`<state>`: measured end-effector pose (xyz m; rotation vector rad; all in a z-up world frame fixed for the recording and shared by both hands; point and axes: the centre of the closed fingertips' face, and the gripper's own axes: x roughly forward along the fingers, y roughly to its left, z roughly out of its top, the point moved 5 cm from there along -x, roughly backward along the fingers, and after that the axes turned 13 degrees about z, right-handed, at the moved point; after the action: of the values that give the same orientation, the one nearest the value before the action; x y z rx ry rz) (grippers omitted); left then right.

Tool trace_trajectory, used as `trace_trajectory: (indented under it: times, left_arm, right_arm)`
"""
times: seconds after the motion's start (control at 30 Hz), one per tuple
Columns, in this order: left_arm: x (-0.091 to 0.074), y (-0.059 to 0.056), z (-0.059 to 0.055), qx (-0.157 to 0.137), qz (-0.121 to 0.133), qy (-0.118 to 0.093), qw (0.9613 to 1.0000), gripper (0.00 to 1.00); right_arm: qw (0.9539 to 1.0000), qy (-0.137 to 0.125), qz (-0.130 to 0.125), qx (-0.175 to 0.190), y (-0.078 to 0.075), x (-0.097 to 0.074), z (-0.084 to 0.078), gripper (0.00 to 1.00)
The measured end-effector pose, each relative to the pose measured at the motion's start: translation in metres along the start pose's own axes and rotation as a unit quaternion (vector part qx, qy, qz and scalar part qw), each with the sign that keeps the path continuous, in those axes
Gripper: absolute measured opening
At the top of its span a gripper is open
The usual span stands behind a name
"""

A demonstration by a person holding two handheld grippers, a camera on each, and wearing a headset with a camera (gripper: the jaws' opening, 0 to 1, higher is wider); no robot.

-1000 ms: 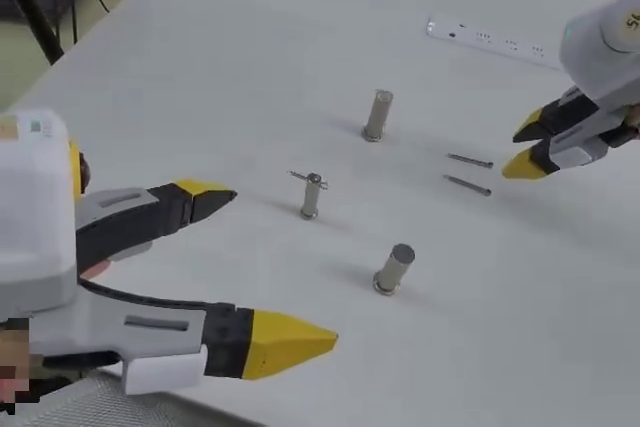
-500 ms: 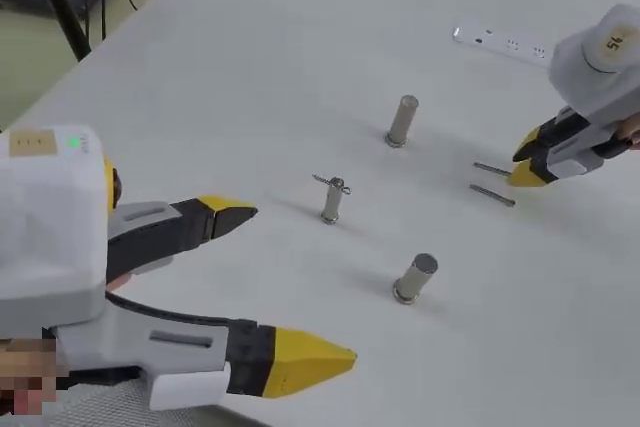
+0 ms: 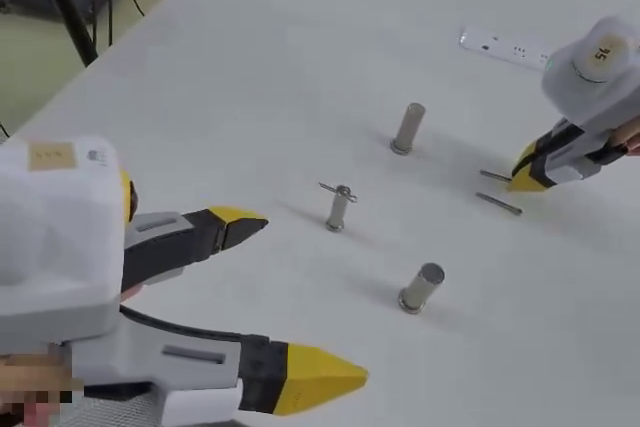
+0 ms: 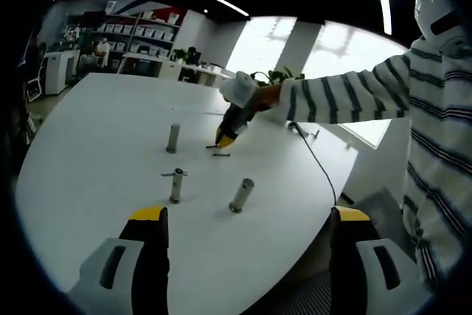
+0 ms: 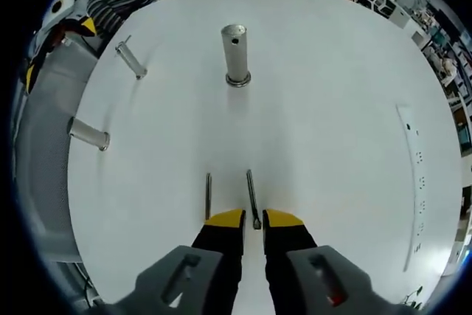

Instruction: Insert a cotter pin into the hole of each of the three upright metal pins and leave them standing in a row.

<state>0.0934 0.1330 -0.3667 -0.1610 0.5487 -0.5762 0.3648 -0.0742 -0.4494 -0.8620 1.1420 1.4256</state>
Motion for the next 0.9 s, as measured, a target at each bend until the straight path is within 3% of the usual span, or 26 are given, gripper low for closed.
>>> trace_trajectory:
  times: [0.3,0.7,0.83,0.9]
  left_arm:
    - [0.0025,-0.0012,-0.0025,0.005,-0.003,0.011,0.9999,0.89]
    - [0.0046,-0.0012,-0.0029,0.006,-0.004,0.017,0.9998,0.88]
    - [0.0043,-0.0013,-0.0024,0.000,-0.004,0.011,0.9999,0.88]
    - [0.0041,-0.0019,-0.0024,0.001,-0.004,0.010,0.9999,0.88]
  right_arm:
    - [0.9998,0.008,-0.012,0.014,-0.0080,-0.0014,0.0000,0.00]
    - [0.9984,0.049,-0.027,-0.013,-0.0058,0.0016,0.0046,0.00]
    - [0.9984,0.044,-0.026,-0.021,-0.0055,0.0011,0.0038,0.00]
    - [0.9991,0.034,-0.026,-0.006,-0.0049,0.0005,0.0037,0.00]
